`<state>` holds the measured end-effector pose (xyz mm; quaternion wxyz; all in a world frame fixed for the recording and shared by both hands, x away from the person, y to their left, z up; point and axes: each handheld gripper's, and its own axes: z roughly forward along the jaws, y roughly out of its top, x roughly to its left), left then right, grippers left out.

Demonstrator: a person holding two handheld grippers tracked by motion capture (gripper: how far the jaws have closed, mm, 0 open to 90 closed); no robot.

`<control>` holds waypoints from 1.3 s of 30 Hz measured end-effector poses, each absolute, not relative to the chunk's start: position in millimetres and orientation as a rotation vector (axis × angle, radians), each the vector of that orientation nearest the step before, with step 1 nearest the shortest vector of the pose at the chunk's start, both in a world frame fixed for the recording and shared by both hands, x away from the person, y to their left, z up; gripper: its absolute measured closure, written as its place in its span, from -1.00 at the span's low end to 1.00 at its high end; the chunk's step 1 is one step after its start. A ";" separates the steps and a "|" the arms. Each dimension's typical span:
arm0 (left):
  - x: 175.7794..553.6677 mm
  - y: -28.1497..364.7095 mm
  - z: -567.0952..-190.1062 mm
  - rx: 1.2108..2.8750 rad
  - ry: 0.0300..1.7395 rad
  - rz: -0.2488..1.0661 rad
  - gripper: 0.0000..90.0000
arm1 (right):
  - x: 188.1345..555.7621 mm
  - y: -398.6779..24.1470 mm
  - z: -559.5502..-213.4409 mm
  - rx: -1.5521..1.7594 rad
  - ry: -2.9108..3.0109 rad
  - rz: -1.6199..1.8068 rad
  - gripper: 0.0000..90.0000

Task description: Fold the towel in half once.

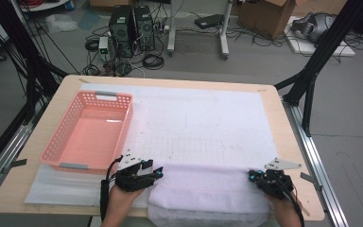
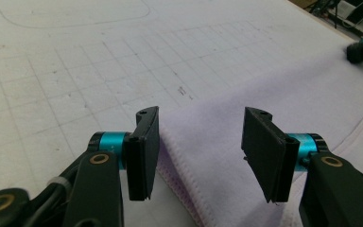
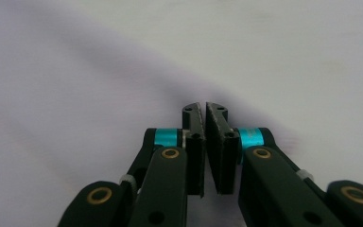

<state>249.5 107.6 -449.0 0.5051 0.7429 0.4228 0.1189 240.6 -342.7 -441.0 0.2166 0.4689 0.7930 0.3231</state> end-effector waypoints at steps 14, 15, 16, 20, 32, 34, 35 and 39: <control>265.4 104.5 -454.3 1.872 1.083 0.213 -0.12 | 227.0 -368.5 -434.9 1.391 2.159 1.039 0.08; 265.2 102.5 -453.9 1.887 1.073 0.227 -0.13 | 228.8 -367.8 -437.4 1.402 2.176 1.036 0.05; 264.8 100.1 -453.5 1.903 1.068 0.243 -0.13 | 230.1 -366.9 -439.2 1.405 2.188 1.030 0.01; 260.6 84.5 -451.8 2.015 1.017 0.396 -0.06 | 232.6 -359.2 -445.2 1.352 2.236 1.000 -0.10; 261.9 83.7 -452.4 1.996 0.988 0.345 0.74 | 231.9 -357.3 -443.5 1.302 2.293 1.021 0.59; 262.3 84.2 -452.6 1.981 1.011 0.324 0.78 | 231.4 -355.7 -443.4 1.288 2.323 1.046 0.80; 262.5 84.7 -452.7 1.968 1.028 0.308 0.80 | 230.6 -354.2 -443.0 1.269 2.327 1.034 0.83; 264.8 85.7 -450.7 1.931 1.057 0.290 0.84 | 229.5 -350.2 -440.8 1.203 2.338 0.987 0.87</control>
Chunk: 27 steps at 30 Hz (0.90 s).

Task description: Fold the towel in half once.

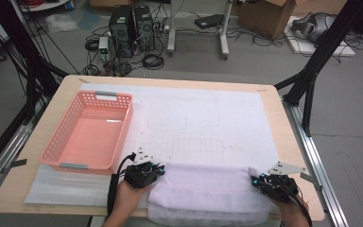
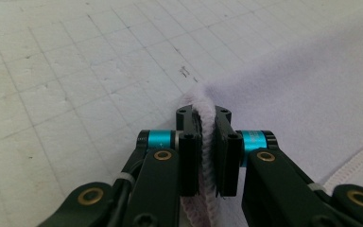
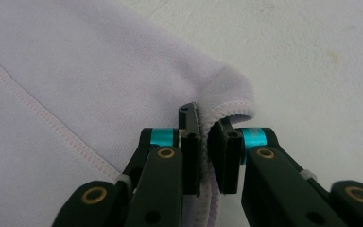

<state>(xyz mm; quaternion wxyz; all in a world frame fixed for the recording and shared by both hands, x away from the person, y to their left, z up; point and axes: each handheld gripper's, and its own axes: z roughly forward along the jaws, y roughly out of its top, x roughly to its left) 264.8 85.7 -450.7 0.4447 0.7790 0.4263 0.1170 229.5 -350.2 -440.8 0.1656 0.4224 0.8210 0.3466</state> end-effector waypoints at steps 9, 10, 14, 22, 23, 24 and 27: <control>290.5 91.8 -433.4 1.828 1.075 0.324 0.86 | 246.0 -355.3 -433.0 1.177 2.277 1.014 0.91; 293.5 91.7 -432.7 1.825 1.079 0.326 0.86 | 249.5 -356.2 -431.8 1.180 2.261 1.026 0.92; 309.2 88.7 -423.5 1.826 1.080 0.352 0.86 | 262.0 -358.6 -426.0 1.192 2.222 1.043 0.92; 339.0 86.7 -404.6 1.810 1.097 0.403 0.86 | 297.1 -359.6 -409.5 1.207 2.143 1.072 0.92; 342.4 85.9 -403.6 1.811 1.100 0.409 0.86 | 300.4 -359.6 -407.8 1.203 2.132 1.075 0.92; 346.1 85.1 -402.6 1.815 1.101 0.416 0.86 | 304.1 -359.9 -406.1 1.201 2.126 1.071 0.92; 360.0 84.3 -400.2 1.806 1.124 0.430 0.86 | 316.8 -360.3 -401.9 1.195 2.119 1.060 0.92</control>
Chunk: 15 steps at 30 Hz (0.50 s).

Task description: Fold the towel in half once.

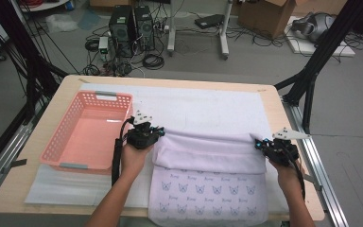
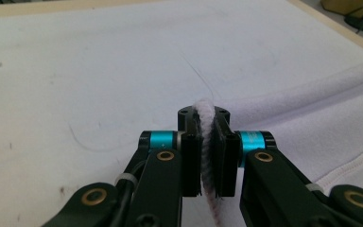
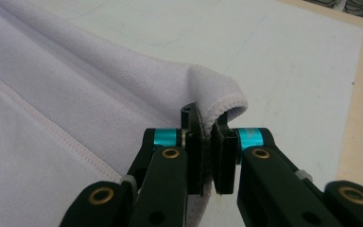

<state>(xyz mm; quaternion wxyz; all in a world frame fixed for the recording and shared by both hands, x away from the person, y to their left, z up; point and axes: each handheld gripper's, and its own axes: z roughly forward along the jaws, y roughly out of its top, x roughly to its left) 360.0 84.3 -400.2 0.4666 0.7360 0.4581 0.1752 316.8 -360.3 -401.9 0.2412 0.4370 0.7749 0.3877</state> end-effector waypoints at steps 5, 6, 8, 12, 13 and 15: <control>381.9 83.1 -398.0 1.768 1.154 0.439 0.86 | 340.2 -357.7 -397.4 1.202 2.101 1.036 0.92; 387.4 82.6 -398.2 1.768 1.159 0.443 0.86 | 343.6 -357.2 -397.2 1.203 2.100 1.028 0.92; 394.1 82.8 -400.2 1.749 1.156 0.456 0.86 | 353.0 -356.5 -397.5 1.210 2.096 1.020 0.92; 406.3 83.9 -407.0 1.739 1.180 0.449 0.86 | 367.0 -355.0 -399.2 1.227 2.089 1.007 0.92; 408.7 84.2 -408.3 1.732 1.188 0.450 0.86 | 369.8 -353.6 -399.2 1.232 2.089 1.000 0.92; 413.3 86.1 -410.6 1.727 1.196 0.437 0.86 | 375.5 -351.6 -399.1 1.226 2.091 0.992 0.92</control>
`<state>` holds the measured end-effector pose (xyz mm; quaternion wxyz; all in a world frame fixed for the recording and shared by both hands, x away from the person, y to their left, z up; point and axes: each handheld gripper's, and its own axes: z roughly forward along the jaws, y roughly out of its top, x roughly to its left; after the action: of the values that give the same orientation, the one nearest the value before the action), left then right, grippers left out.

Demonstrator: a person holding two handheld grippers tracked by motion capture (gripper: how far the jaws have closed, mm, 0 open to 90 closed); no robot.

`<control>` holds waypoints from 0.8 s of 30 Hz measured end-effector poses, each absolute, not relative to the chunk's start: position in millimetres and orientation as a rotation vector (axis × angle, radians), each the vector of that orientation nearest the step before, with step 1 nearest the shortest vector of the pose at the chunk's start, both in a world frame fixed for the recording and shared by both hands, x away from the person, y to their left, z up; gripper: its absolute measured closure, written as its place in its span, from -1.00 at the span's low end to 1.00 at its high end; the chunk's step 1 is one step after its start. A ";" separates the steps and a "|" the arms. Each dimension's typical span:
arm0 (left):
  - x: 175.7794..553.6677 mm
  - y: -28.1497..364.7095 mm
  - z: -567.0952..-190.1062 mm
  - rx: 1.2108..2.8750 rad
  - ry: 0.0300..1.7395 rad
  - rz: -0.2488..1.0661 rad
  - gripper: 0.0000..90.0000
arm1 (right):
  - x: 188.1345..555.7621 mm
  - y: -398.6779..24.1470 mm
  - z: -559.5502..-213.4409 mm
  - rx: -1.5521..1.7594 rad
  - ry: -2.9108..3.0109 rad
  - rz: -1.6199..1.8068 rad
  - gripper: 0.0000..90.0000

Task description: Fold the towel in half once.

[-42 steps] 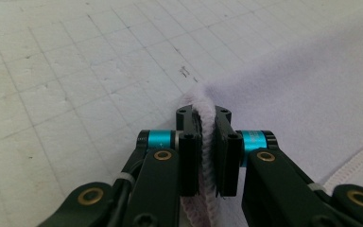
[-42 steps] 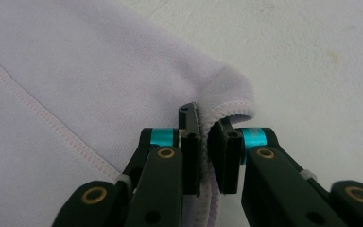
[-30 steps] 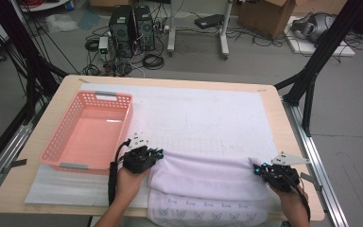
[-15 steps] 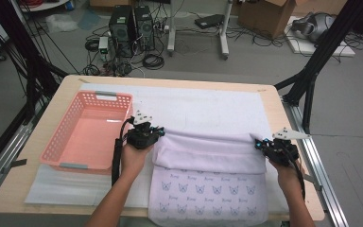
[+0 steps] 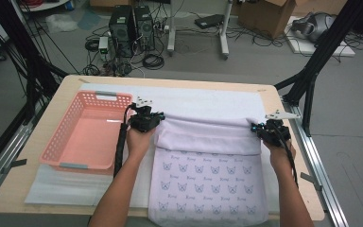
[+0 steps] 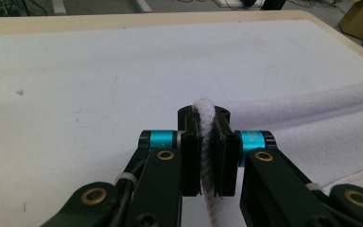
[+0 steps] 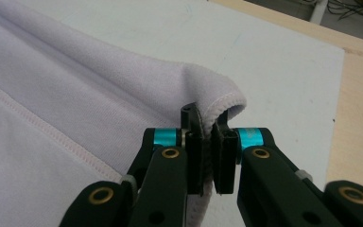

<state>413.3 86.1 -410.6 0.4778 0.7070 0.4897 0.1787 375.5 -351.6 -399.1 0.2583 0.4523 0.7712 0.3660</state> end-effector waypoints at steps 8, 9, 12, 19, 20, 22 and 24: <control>420.7 91.3 -417.2 1.711 1.216 0.398 0.83 | 390.7 -344.8 -397.5 1.250 2.044 1.003 0.90; 420.2 90.7 -419.2 1.736 1.214 0.395 0.79 | 391.3 -343.6 -398.9 1.261 2.036 1.008 0.85; 412.9 92.0 -423.9 1.745 1.201 0.400 0.53 | 392.5 -343.2 -404.2 1.329 2.050 1.016 0.49; 395.0 93.1 -427.9 1.741 1.136 0.350 0.42 | 380.9 -353.8 -408.3 1.413 2.084 1.078 0.46; 393.8 92.1 -428.1 1.759 1.128 0.329 0.41 | 378.4 -355.6 -409.0 1.413 2.096 1.081 0.46; 391.5 89.8 -428.2 1.784 1.117 0.302 0.37 | 374.2 -358.6 -411.7 1.439 2.128 1.080 0.46; 388.4 86.6 -427.8 1.805 1.108 0.288 0.36 | 370.3 -360.8 -416.1 1.461 2.165 1.062 0.45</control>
<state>388.4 86.6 -427.8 0.4813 0.7403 0.4542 0.1183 370.3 -360.8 -416.1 0.1604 0.5115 0.7579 0.3717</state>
